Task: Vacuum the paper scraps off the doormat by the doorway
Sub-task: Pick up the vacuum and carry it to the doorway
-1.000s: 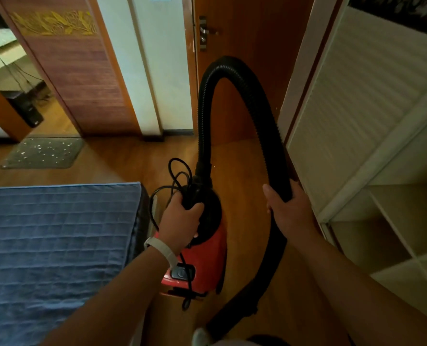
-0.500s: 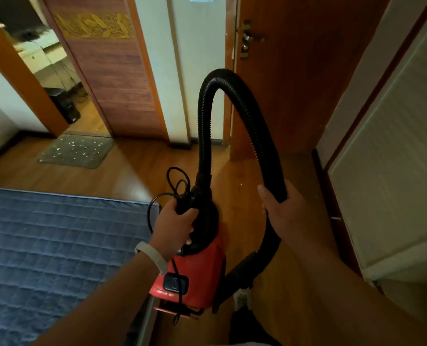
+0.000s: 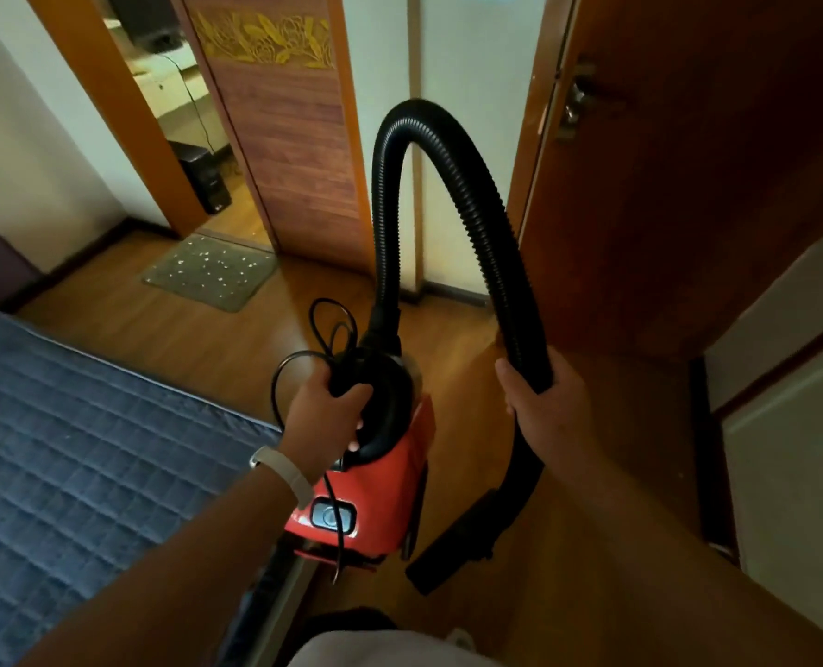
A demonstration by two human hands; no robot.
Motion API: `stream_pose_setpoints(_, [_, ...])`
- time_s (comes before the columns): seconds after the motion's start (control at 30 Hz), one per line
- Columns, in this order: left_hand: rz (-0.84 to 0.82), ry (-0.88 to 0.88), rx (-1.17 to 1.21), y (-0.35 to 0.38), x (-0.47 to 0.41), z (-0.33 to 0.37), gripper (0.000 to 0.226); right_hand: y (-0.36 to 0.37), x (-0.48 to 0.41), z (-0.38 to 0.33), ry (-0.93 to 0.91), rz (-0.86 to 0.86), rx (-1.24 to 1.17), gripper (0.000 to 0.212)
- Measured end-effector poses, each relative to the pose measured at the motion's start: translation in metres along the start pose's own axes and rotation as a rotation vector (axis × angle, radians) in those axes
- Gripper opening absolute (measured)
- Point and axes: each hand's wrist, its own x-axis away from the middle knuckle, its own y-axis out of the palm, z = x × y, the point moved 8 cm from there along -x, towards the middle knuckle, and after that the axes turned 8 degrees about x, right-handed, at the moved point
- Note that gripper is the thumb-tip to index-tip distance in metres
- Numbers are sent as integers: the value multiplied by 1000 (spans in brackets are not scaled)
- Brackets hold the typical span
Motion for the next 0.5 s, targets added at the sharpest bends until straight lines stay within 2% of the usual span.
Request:
stream_pose_setpoints(0.17, [56, -19, 15, 9, -67, 9, 11, 18, -74, -10, -25, -40, 25, 27])
stream_pose_setpoints(0.5, [-22, -82, 41, 26, -259, 9, 12, 84, -254, -28, 16, 14, 65, 22])
